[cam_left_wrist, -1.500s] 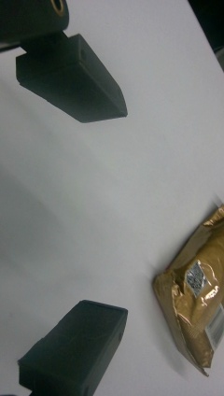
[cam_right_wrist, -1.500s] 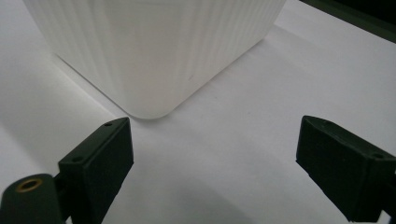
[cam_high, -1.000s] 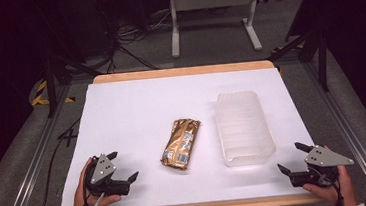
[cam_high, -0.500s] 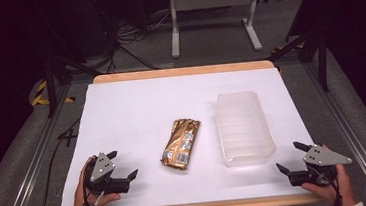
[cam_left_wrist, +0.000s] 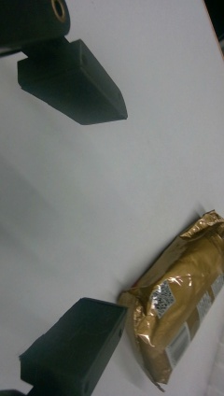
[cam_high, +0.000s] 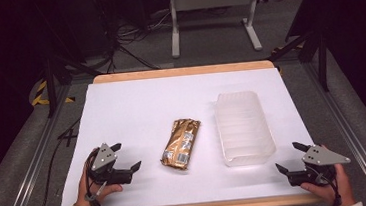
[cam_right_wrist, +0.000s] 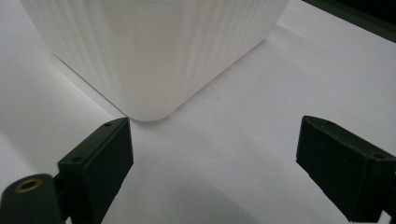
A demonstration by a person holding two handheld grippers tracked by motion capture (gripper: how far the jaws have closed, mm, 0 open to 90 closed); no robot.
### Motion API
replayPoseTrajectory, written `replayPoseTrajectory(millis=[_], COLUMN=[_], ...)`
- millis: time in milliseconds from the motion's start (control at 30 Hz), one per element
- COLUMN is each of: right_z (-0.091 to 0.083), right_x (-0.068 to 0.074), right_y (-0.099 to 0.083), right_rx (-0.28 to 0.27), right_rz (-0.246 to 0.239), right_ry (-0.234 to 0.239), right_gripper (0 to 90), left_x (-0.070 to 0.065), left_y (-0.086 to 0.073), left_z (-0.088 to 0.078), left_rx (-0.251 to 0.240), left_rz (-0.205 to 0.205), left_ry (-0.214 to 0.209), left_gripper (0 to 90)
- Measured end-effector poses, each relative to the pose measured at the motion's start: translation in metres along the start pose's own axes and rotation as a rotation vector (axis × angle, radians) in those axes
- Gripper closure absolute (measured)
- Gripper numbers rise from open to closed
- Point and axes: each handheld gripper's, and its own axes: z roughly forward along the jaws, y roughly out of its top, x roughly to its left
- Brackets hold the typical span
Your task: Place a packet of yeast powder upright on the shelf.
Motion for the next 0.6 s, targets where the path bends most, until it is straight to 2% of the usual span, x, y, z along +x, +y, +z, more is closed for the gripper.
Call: replayPoseTrajectory(millis=[267,467,600], right_z=[0.002,0.002,0.003], right_x=[0.000,0.000,0.001], right_y=[-0.001,-0.001,-0.001], right_rx=[0.005,0.009,0.013], right_rz=[0.001,-0.003,-0.007], right_ry=[0.005,0.006,0.009], right_gripper=[11.6,11.6,11.6], left_x=[0.008,0.004,0.003], left_y=[0.027,0.049,0.065], left_z=[0.022,0.041,0.057], left_rx=[0.010,0.018,0.022], left_rz=[0.015,0.045,0.048], left_ry=[-0.044,-0.086,-0.113], left_gripper=[8.0,7.8,7.7])
